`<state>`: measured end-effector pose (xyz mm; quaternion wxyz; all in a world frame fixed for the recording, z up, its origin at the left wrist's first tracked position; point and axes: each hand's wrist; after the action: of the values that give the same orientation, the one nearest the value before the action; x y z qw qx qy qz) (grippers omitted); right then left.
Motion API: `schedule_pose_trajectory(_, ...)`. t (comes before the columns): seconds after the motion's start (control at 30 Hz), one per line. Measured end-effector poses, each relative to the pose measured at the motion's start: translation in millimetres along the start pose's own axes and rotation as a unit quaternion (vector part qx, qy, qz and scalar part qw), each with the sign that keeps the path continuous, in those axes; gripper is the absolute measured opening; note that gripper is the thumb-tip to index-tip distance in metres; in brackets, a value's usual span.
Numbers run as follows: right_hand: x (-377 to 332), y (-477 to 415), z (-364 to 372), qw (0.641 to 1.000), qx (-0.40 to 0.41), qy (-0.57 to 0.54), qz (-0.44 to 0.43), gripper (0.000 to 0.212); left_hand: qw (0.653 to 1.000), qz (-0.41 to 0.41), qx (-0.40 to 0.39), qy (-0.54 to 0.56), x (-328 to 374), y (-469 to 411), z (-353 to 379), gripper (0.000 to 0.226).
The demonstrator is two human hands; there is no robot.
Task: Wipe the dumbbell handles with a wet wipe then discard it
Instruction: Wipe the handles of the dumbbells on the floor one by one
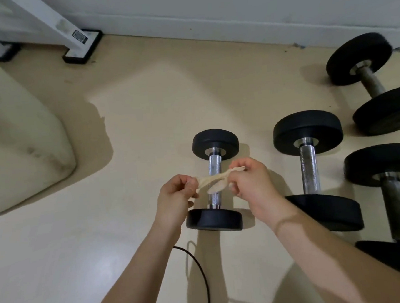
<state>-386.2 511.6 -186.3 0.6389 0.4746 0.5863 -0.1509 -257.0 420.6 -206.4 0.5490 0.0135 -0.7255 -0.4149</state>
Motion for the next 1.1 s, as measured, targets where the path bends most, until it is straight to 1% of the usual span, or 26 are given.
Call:
schedule_pose_trajectory(0.07,-3.1,1.3,-9.6,0.998,0.0,-0.052,0.028,0.031,0.988,-0.039,-0.016,0.15,1.8,4.3,0.0,0.016)
schedule_pose_trajectory(0.1,-2.3,1.9,-15.1,0.999,-0.019,-0.037,0.024,0.031,0.971,-0.063,-0.028,0.23,4.5,7.4,0.3,0.015)
schedule_pose_trajectory(0.13,-3.6,4.4,-20.4,0.999,-0.045,0.009,0.008,0.031,0.958,-0.075,-0.029,0.277,5.6,9.4,1.2,0.015)
schedule_pose_trajectory(0.17,-4.0,6.8,-24.4,0.994,-0.076,0.077,-0.017,0.029,0.957,-0.075,-0.023,0.279,5.4,10.7,2.2,0.015)
schedule_pose_trajectory(0.2,-6.3,9.7,-27.3,0.983,-0.105,0.143,-0.041,0.027,0.967,-0.065,-0.009,0.247,3.7,10.3,2.4,0.014)
schedule_pose_trajectory(0.27,-6.6,10.3,-30.3,0.964,-0.146,0.217,-0.057,0.023,0.993,-0.037,0.031,0.108,0.5,8.0,0.8,0.012)
schedule_pose_trajectory(0.3,-5.9,9.6,-31.2,0.962,-0.161,0.215,-0.052,0.021,0.998,-0.03,0.05,0.025,-1.4,6.2,-1.3,0.01)
schedule_pose_trajectory(0.33,-5.1,8.9,-30.9,0.967,-0.171,0.185,-0.037,0.019,0.997,-0.027,0.057,-0.047,-3.6,4.7,-3.9,0.008)
schedule_pose_trajectory(0.4,0.3,5.7,-25.1,0.981,-0.18,0.073,0.019,0.015,0.987,-0.031,0.063,-0.146,-6.7,2.7,-7.5,0.008)
schedule_pose_trajectory(0.43,4.1,4.2,-20.8,0.982,-0.178,0.044,0.041,0.017,0.982,-0.035,0.073,-0.172,-7.3,0.9,-9.2,0.009)
schedule_pose_trajectory(0.47,7.8,2.9,-17.5,0.981,-0.179,0.065,0.042,0.014,0.978,-0.039,0.086,-0.186,-7.3,-0.3,-10.2,0.009)
schedule_pose_trajectory(0.5,10.6,1.6,-15.7,0.976,-0.18,0.12,0.025,0.008,0.973,-0.033,0.108,-0.202,-6.9,-0.6,-10.7,0.009)
schedule_pose_trajectory(0.53,9.5,2.0,-14.9,0.967,-0.189,0.173,0.006,0.007,0.962,0.0,0.143,-0.234,-6.2,-1.8,-11.9,0.008)
schedule_pose_trajectory(0.57,7.4,1.2,-14.2,0.959,-0.197,0.202,-0.009,0.01,0.945,0.059,0.178,-0.267,-3.6,-1.8,-12.5,0.009)
schedule_pose_trajectory(0.6,3.7,-0.7,-14.4,0.959,-0.2,0.199,-0.017,0.012,0.932,0.126,0.189,-0.284,-0.9,-0.9,-11.6,0.016)
schedule_pose_trajectory(0.63,1.0,-4.5,-15.6,0.966,-0.198,0.167,-0.017,0.012,0.932,0.175,0.16,-0.272,4.0,1.9,-8.4,0.022)
schedule_pose_trajectory(0.67,-1.7,-7.9,-17.2,0.974,-0.195,0.112,-0.012,0.013,0.95,0.187,0.088,-0.234,10.4,7.0,-2.3,0.022)
schedule_pose_trajectory(0.73,-8.3,-13.0,-18.9,0.979,-0.202,-0.03,0.004,0.017,0.98,0.107,-0.088,-0.143,17.2,12.4,12.6,0.021)
schedule_pose_trajectory(0.77,-10.0,-15.2,-20.0,0.974,-0.212,-0.074,0.009,0.021,0.984,0.063,-0.132,-0.103,18.4,11.7,17.2,0.026)
schedule_pose_trajectory(0.8,-11.6,-16.8,-20.9,0.97,-0.227,-0.091,0.011,0.025,0.984,0.035,-0.152,-0.083,17.9,8.4,18.0,0.029)
schedule_pose_trajectory(0.87,-14.9,-19.7,-24.0,0.963,-0.256,-0.086,0.011,0.03,0.983,0.009,-0.173,-0.066,17.4,-0.4,14.0,0.021)
schedule_pose_trajectory(0.93,-21.0,-21.0,-28.3,0.958,-0.286,-0.022,0.01,0.031,0.977,0.012,-0.198,-0.084,18.1,-6.6,6.3,0.018)
schedule_pose_trajectory(0.97,-25.3,-20.3,-29.3,0.952,-0.303,0.045,-0.002,0.031,0.972,0.021,-0.212,-0.102,20.2,-8.0,2.9,0.019)
schedule_pose_trajectory(1.03,-32.0,-20.4,-29.3,0.921,-0.32,0.218,-0.052,0.028,0.963,0.035,-0.24,-0.115,24.4,-9.7,-1.5,0.02)
schedule_pose_trajectory(1.07,-35.3,-20.1,-28.6,0.902,-0.314,0.285,-0.086,0.025,0.962,0.035,-0.254,-0.098,26.1,-10.5,-1.8,0.019)
schedule_pose_trajectory(1.1,-38.0,-19.7,-28.2,0.89,-0.304,0.321,-0.115,0.021,0.962,0.035,-0.262,-0.072,27.9,-10.2,-1.0,0.018)
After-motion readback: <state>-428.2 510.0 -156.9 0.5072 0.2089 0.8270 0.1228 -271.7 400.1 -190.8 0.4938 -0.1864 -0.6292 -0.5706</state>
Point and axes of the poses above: each hand's wrist, its own y-axis away from the middle knuckle, its own z-axis out of the palm, x = y × z, and after that the axes turned 10 degrees about -z, right-handed
